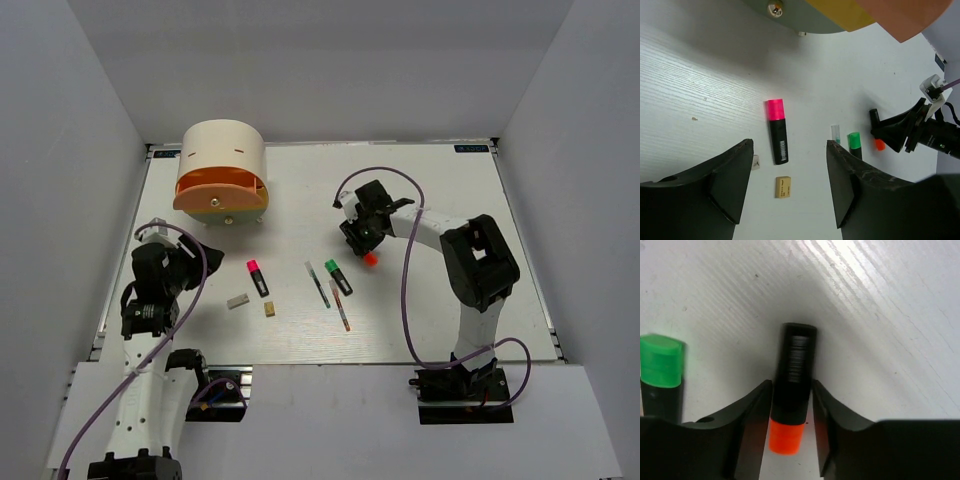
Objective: Sort the stationery into containers
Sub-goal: Pick up the pen from the center of the board.
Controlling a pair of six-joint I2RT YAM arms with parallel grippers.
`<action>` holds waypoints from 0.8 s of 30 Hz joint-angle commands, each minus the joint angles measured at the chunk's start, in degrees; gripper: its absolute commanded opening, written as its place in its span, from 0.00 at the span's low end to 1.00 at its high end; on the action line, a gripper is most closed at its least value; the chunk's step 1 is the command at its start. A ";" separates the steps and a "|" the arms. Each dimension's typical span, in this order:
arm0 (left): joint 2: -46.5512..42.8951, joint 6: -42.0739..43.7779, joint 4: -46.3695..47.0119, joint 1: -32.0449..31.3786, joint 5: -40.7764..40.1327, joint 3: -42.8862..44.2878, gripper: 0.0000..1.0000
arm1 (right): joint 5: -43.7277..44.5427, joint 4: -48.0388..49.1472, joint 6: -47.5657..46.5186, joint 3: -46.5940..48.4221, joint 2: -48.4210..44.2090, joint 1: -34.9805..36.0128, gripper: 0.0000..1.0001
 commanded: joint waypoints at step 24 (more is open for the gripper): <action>-4.46 -6.53 7.43 -0.66 8.54 -12.23 0.75 | -36.26 -1.86 -12.20 44.70 0.85 5.88 0.00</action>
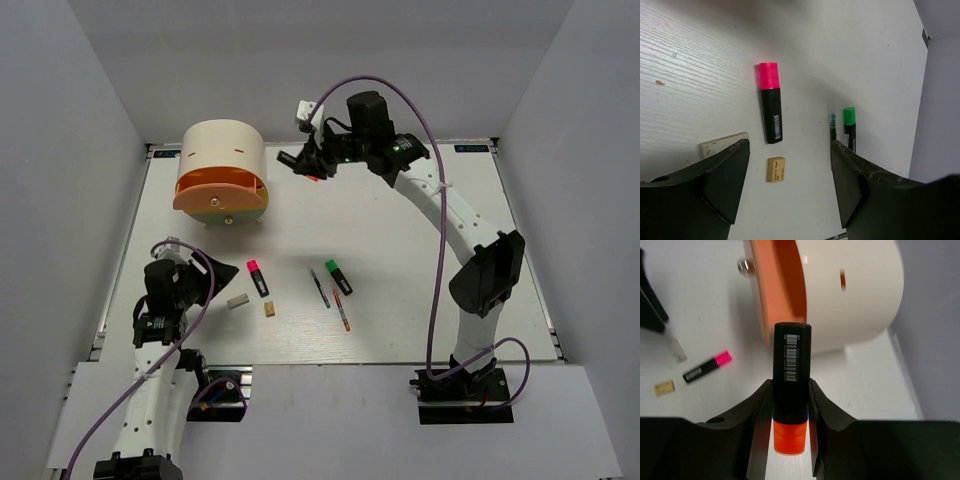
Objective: Sort the stationery into containers
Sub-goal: Pick up the pen from the center of the board, then place the pen in the drawer.
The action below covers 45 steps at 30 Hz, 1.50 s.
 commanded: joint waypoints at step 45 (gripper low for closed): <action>6.00 1.70 3.01 -0.71 6.05 0.12 0.83 | 0.12 61.55 19.39 4.81 18.89 11.45 0.54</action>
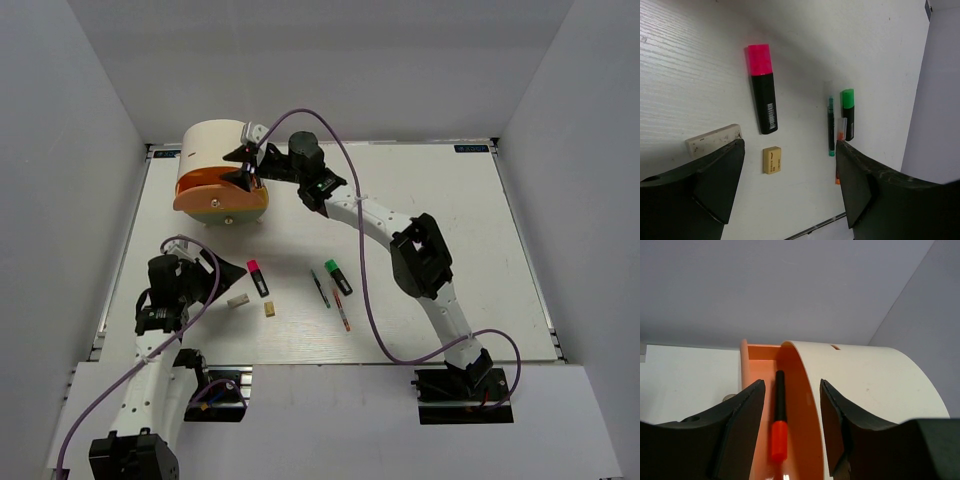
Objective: Sort the stationery into containers
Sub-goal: Place the pen in the drawer, then pick up the pen from the center of the board.
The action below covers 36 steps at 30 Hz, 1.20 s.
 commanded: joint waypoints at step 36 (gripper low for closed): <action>31.20 -11.47 -3.33 -31.09 -41.10 17.96 0.51 | 27.98 -25.70 -6.35 -71.35 -64.30 -22.13 0.16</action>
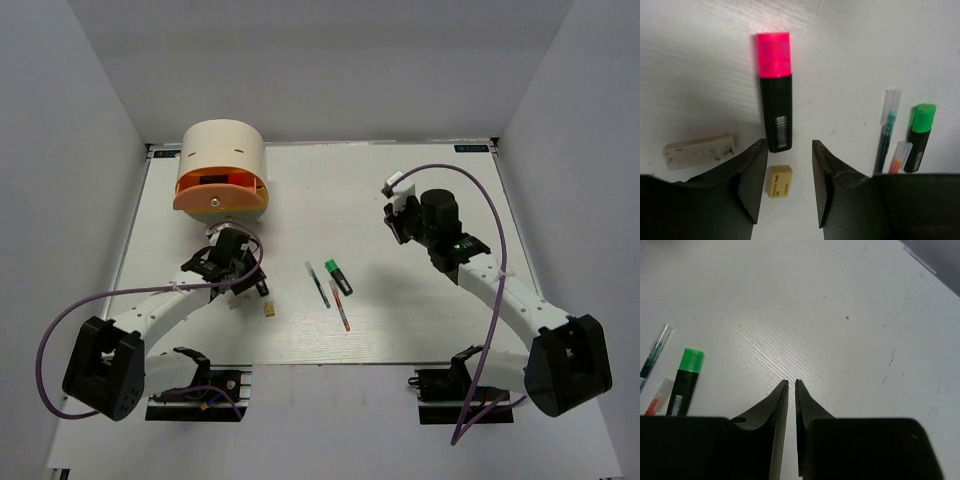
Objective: Sort the stationery into containers
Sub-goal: Pick up the pen from the center of the board.
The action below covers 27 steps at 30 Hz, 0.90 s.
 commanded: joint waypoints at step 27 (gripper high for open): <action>19.40 -4.41 -0.26 -9.65 -21.69 11.86 0.64 | -2.26 -0.07 -0.10 -4.09 -2.78 -5.10 0.19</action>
